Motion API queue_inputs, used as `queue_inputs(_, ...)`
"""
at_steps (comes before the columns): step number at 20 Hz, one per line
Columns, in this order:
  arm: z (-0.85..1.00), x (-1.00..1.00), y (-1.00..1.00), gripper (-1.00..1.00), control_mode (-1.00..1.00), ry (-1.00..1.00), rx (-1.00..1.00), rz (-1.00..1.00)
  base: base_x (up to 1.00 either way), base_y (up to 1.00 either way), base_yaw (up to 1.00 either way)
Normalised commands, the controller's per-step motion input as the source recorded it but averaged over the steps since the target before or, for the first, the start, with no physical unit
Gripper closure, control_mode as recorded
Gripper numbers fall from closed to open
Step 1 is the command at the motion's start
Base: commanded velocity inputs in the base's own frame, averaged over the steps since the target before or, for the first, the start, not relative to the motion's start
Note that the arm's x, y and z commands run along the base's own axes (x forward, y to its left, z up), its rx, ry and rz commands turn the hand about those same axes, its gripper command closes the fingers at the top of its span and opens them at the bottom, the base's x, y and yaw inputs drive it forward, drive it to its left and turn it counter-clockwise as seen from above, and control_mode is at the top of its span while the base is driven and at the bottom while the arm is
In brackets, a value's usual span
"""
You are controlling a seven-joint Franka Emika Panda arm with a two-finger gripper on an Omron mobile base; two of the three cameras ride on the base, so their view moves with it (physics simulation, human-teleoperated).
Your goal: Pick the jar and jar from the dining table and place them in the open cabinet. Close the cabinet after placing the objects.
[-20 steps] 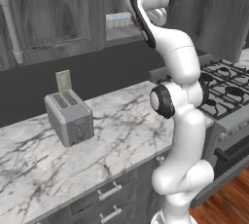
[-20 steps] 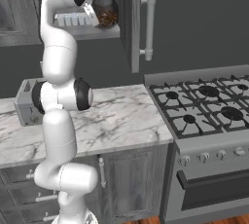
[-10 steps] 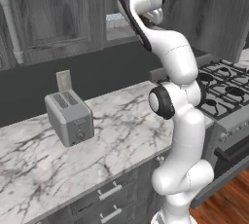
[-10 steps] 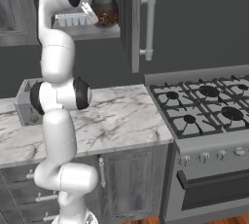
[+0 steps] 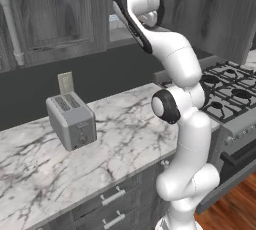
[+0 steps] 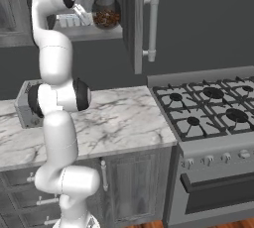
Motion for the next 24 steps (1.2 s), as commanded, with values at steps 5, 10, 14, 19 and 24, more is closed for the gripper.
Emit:
queue_inputs(5, -0.29, 0.06, 0.21, -1.00, -1.00, -0.02, 0.07, 0.18, 0.00, 0.00, 0.00)
queue_inputs(10, -0.32, 0.36, 0.01, -1.00, -1.00, -0.07, 0.09, 0.15, 0.00, 0.00, 0.00)
queue_inputs(14, -0.29, 0.56, 0.00, -1.00, -1.00, -0.12, 0.06, 0.13, 0.00, 0.00, 0.00)
queue_inputs(19, -0.22, 0.68, 0.08, -1.00, -1.00, -0.13, 0.06, 0.10, 0.00, 0.00, 0.00)
queue_inputs(24, -0.14, 0.74, 0.24, -1.00, -1.00, -0.09, 0.06, 0.08, 0.00, 0.00, 0.00)
